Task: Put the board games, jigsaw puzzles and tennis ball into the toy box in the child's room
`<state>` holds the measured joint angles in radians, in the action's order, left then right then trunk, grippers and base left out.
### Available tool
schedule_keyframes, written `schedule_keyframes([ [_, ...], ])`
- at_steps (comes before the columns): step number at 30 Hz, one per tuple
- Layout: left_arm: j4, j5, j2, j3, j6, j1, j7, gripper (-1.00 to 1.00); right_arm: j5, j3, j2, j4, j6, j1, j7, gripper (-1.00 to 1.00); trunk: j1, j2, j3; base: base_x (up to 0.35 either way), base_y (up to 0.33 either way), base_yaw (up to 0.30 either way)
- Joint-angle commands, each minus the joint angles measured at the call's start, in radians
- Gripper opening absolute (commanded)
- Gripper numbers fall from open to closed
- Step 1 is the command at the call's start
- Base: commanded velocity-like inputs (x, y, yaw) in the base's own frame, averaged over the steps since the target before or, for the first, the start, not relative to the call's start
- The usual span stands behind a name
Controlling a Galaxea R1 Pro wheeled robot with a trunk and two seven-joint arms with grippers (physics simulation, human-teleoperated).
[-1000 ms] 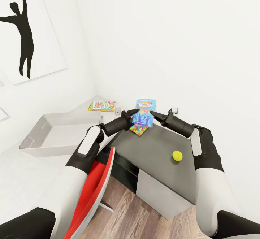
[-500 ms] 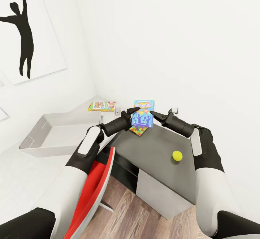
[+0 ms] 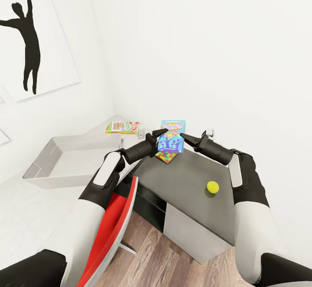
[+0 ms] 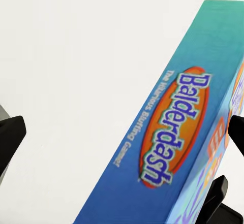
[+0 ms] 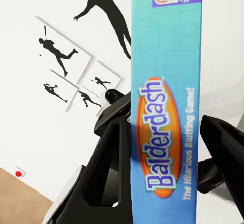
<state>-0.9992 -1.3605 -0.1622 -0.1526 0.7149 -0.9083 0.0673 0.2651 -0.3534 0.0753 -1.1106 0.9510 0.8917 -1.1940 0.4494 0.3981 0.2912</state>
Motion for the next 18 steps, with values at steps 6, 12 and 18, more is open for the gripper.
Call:
schedule_keyframes([
  [6, -0.003, 0.006, 0.007, 0.002, 0.004, 0.004, 0.004, 1.00, 0.002, -0.002, -0.001, 0.000, 0.007, 0.001, -0.004, -1.00, 0.001, 0.002, 0.002, 0.000, 0.000, 0.000],
  [12, -0.008, 0.009, 0.022, 0.010, 0.004, 0.009, 0.006, 1.00, 0.002, -0.003, -0.003, 0.000, 0.007, 0.001, -0.004, -1.00, 0.001, 0.002, 0.002, 0.000, 0.000, 0.000],
  [18, -0.011, 0.008, 0.073, 0.016, 0.004, 0.023, 0.007, 1.00, 0.002, -0.004, -0.006, -0.001, 0.009, 0.000, -0.003, -1.00, 0.001, 0.002, 0.002, 0.000, 0.000, 0.000],
])
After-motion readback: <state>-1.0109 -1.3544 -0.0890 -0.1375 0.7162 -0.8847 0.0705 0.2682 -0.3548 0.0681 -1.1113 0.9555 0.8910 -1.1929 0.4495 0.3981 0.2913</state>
